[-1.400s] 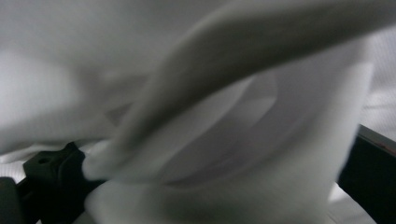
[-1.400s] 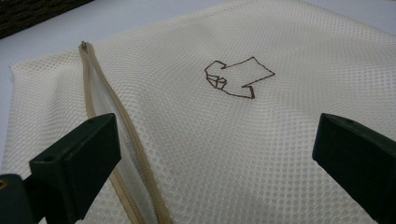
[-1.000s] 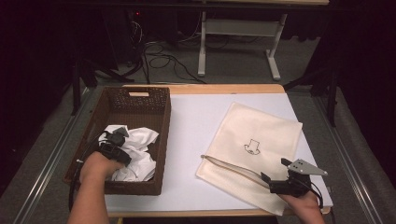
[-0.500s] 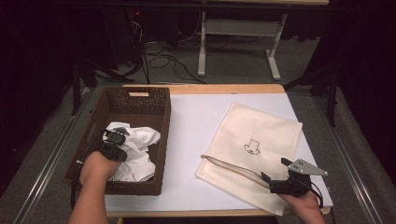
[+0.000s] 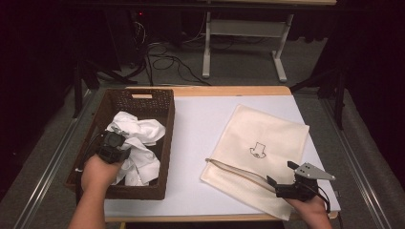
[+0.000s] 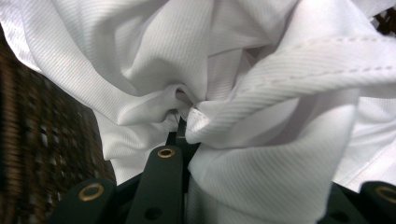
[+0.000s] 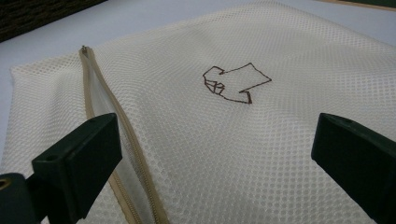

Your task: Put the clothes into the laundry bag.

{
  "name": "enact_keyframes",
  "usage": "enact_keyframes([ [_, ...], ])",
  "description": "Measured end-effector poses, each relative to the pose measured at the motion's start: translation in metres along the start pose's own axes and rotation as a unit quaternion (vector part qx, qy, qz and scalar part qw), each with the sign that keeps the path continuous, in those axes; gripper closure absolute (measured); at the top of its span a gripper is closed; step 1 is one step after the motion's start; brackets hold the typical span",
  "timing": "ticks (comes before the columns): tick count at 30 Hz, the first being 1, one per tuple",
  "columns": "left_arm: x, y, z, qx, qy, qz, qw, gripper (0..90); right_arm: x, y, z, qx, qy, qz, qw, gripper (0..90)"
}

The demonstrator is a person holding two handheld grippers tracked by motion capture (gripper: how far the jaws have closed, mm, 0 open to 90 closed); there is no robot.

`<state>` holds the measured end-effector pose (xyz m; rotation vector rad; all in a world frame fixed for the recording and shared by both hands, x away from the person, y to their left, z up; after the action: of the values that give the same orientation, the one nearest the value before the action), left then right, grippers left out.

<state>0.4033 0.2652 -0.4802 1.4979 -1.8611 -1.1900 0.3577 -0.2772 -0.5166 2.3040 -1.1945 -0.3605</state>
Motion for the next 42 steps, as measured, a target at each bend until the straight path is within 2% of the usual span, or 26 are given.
enact_keyframes([
  [6,-0.002,0.016,-0.001,0.078,0.002,-0.022,0.9967,72.5,0.000,0.001,0.000,0.010,-0.003,-0.007,0.9999,2.1],
  [7,-0.002,0.019,0.000,0.094,0.000,-0.039,0.9948,72.5,0.000,0.002,0.000,0.012,-0.004,-0.006,0.9999,2.2],
  [9,-0.004,0.028,0.001,0.136,0.011,-0.040,0.9898,72.5,0.001,0.004,0.000,0.019,0.002,0.000,0.9998,2.2],
  [10,-0.004,0.028,0.001,0.136,0.011,-0.040,0.9898,72.5,0.001,0.004,0.000,0.019,0.002,0.000,0.9998,2.2],
  [14,-0.005,0.035,0.002,0.174,0.014,-0.050,0.9834,72.5,0.003,0.009,0.000,0.029,-0.006,0.010,0.9995,2.1],
  [15,-0.004,0.039,0.003,0.192,0.010,-0.063,0.9794,72.5,0.003,0.010,0.000,0.032,-0.008,0.011,0.9994,2.2],
  [17,-0.003,0.040,0.004,0.200,0.010,-0.066,0.9774,72.5,0.003,0.011,0.001,0.035,-0.010,0.012,0.9993,2.3],
  [19,-0.004,0.047,0.004,0.233,0.010,-0.067,0.9701,72.5,0.002,0.013,0.006,0.032,-0.005,0.016,0.9994,2.3],
  [21,-0.005,0.048,0.004,0.237,0.017,-0.060,0.9695,72.4,0.001,0.015,0.007,0.036,-0.005,0.019,0.9992,2.3],
  [23,-0.006,0.055,0.006,0.268,0.022,-0.067,0.9608,72.4,0.001,0.017,0.007,0.038,-0.007,0.023,0.9990,2.3],
  [24,-0.006,0.055,0.006,0.268,0.022,-0.067,0.9608,72.4,0.001,0.017,0.007,0.038,-0.007,0.023,0.9990,2.3],
  [25,-0.006,0.058,0.006,0.280,0.026,-0.065,0.9574,72.4,0.002,0.018,0.007,0.042,-0.005,0.027,0.9987,2.3],
  [26,-0.007,0.061,0.007,0.294,0.032,-0.065,0.9531,72.4,0.002,0.018,0.007,0.042,-0.005,0.027,0.9987,2.3],
  [27,-0.010,0.068,0.009,0.324,0.046,-0.064,0.9427,72.5,0.002,0.019,0.007,0.044,-0.005,0.031,0.9986,2.2],
  [28,-0.010,0.068,0.009,0.324,0.046,-0.064,0.9427,72.4,0.002,0.019,0.007,0.044,-0.005,0.031,0.9986,2.2],
  [29,-0.013,0.075,0.011,0.346,0.059,-0.060,0.9345,72.5,0.002,0.021,0.008,0.043,-0.009,0.032,0.9985,2.2],
  [30,-0.013,0.075,0.011,0.346,0.059,-0.060,0.9345,72.5,0.002,0.021,0.008,0.044,-0.008,0.034,0.9984,2.2],
  [31,-0.014,0.081,0.013,0.361,0.065,-0.066,0.9280,72.5,0.002,0.022,0.008,0.044,-0.010,0.035,0.9984,2.2],
  [32,-0.014,0.081,0.013,0.361,0.065,-0.066,0.9280,72.5,0.002,0.022,0.008,0.044,-0.010,0.035,0.9984,2.2],
  [34,-0.015,0.087,0.015,0.373,0.073,-0.066,0.9229,72.5,0.003,0.022,0.009,0.047,-0.009,0.035,0.9982,2.2],
  [35,-0.014,0.093,0.014,0.383,0.080,-0.061,0.9181,72.5,0.003,0.022,0.008,0.047,-0.009,0.035,0.9982,2.2],
  [36,-0.014,0.093,0.014,0.383,0.080,-0.061,0.9181,72.5,0.003,0.022,0.008,0.047,-0.009,0.035,0.9982,2.2],
  [37,-0.011,0.099,0.013,0.392,0.080,-0.059,0.9145,72.5,0.003,0.022,0.008,0.048,-0.010,0.034,0.9982,2.2],
  [38,-0.011,0.099,0.013,0.392,0.080,-0.059,0.9145,72.5,0.003,0.022,0.008,0.048,-0.010,0.034,0.9982,2.2],
  [39,-0.007,0.106,0.012,0.401,0.079,-0.059,0.9110,72.5,0.003,0.022,0.008,0.049,-0.005,0.033,0.9982,2.2],
  [42,-0.002,0.114,0.009,0.410,0.075,-0.055,0.9075,72.5,0.002,0.024,0.007,0.052,-0.005,0.034,0.9981,2.2],
])
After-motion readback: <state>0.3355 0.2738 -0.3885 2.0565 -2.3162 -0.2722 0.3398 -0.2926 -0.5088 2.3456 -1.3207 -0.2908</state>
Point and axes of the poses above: each handheld gripper's, and its own axes: y roughly backward along the jaws, z roughly out of its underside, x roughly to its right, the point moved 4 cm from there along -y, roughly forward along the jaws, and after that the axes turned 3 degrees about -x, right-handed, at the moved point
